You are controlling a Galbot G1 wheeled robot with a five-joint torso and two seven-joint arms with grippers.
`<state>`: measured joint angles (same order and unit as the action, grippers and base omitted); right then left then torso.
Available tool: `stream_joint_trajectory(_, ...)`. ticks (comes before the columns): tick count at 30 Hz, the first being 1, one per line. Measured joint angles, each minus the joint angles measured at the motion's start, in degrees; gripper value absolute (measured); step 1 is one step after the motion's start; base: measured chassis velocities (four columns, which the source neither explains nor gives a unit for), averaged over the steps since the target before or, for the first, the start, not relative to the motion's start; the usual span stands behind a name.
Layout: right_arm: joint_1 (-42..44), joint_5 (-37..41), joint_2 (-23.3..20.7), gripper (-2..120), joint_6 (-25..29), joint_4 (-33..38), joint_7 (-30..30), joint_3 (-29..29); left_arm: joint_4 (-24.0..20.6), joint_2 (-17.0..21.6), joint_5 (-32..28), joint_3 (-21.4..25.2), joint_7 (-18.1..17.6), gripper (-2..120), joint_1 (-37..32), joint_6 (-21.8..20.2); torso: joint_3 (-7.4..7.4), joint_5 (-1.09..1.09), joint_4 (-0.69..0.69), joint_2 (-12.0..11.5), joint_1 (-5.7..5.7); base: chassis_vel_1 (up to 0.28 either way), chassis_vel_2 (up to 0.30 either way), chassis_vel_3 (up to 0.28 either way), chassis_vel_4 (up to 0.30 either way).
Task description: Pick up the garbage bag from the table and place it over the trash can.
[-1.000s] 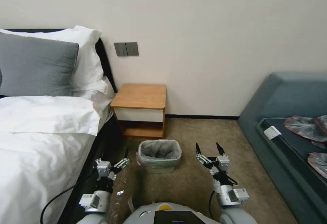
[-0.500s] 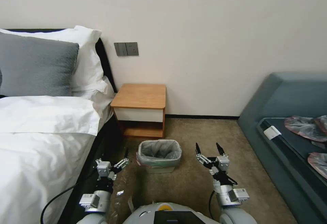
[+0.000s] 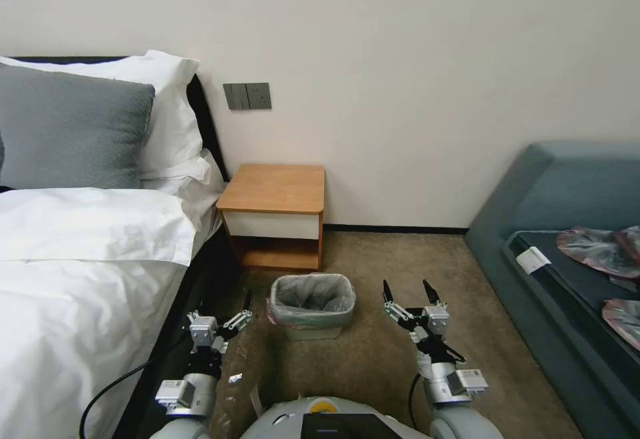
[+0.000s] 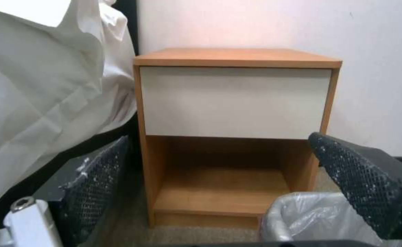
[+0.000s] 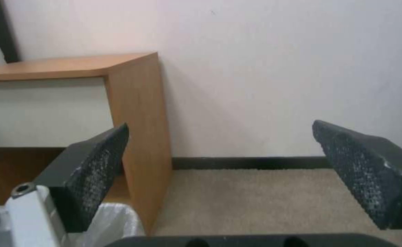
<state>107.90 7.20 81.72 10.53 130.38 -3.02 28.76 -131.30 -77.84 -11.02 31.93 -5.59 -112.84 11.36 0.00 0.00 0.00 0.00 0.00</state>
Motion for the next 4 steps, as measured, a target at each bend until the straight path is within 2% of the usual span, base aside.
stream_joint_trajectory(4, 0.0, 0.0, 0.0, 100, 0.0, 0.0, 0.0, 0.0, 0.0, 0.0, 0.0, 0.0, 0.0, 100, 0.0, 0.0, 0.0, 0.0, 0.0, 0.0, 0.0, 0.0, 0.0, 0.0, 0.0)
